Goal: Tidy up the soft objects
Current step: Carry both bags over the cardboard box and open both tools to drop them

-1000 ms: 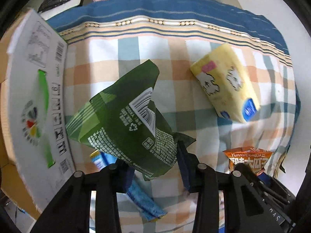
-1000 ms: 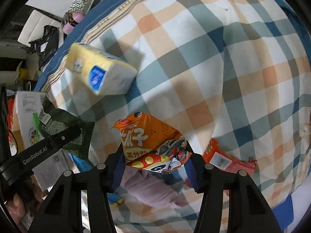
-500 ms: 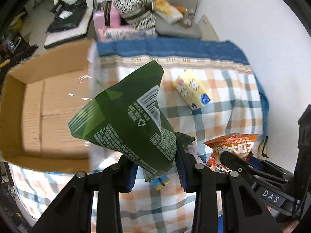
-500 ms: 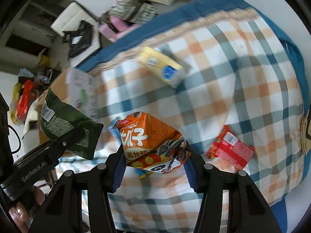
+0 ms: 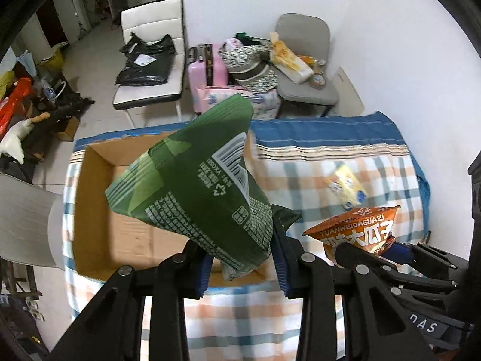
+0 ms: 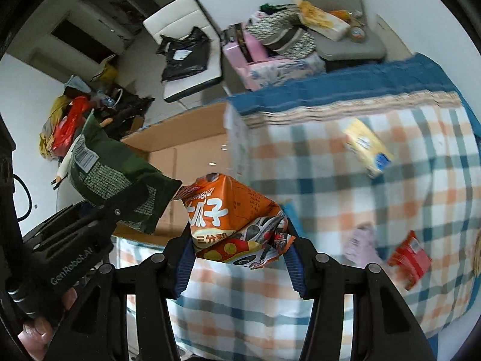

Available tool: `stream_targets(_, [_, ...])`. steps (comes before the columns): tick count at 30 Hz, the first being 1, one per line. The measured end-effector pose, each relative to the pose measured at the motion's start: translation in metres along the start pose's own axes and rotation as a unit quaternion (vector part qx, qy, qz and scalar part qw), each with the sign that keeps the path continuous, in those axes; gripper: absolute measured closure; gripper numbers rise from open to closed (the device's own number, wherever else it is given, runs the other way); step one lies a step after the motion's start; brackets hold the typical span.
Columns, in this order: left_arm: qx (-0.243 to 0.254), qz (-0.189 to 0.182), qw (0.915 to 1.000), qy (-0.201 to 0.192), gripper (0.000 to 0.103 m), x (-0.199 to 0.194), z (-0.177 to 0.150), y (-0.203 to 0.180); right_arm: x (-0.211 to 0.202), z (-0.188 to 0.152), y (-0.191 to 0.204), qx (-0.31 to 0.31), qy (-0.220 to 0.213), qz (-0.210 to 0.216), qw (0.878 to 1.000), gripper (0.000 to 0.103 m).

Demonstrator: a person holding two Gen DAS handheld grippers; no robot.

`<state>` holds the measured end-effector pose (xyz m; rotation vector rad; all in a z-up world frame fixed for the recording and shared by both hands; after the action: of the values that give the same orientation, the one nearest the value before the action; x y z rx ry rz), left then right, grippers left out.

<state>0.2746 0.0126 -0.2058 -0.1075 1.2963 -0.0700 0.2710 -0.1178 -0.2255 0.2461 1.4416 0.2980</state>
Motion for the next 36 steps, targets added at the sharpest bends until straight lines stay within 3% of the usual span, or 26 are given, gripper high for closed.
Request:
stream_targets(6, [-0.009,0.019,0.9992,0.033,0.071,0.029,0.025,0.069,0.041,0.025,0.054,-0.005,0.018,-0.006,1.0,0.048])
stream_targets(14, [-0.052,-0.009,0.9872,0.151,0.071,0.122,0.046,0.137,0.128,0.061,0.077,0.01,0.078,-0.033,0.996,0.048])
stream_targets(22, [-0.042,-0.05,0.9686,0.24,0.071,0.194,0.056,0.14,0.191,0.088,0.079,0.002,0.116,-0.079,0.99,0.048])
stream_targets(28, [-0.027,-0.059,0.9627,0.263,0.07,0.212,0.058,0.134,0.212,0.099,0.077,0.003,0.127,-0.1,0.987,0.046])
stream_targets(33, [-0.043,-0.051,0.9606,0.27,0.069,0.213,0.061,0.133,0.219,0.103,0.073,0.004,0.126,-0.113,0.986,0.042])
stream_targets(36, [-0.047,-0.045,0.961,0.268,0.062,0.211,0.063,0.135,0.217,0.104,0.072,0.005,0.126,-0.111,0.986,0.037])
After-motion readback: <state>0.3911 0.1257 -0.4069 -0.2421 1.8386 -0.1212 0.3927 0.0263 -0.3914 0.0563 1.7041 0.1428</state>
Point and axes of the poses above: each gripper's, at about its wrist camera, not at the fingertips, and x roughly the way its jaws point, y to its left, z to its top, the point moved 10 cm from there along x, roughly the way its jaws point, and after that the axes turned 4 degrees about y, right-handed, at the moved point
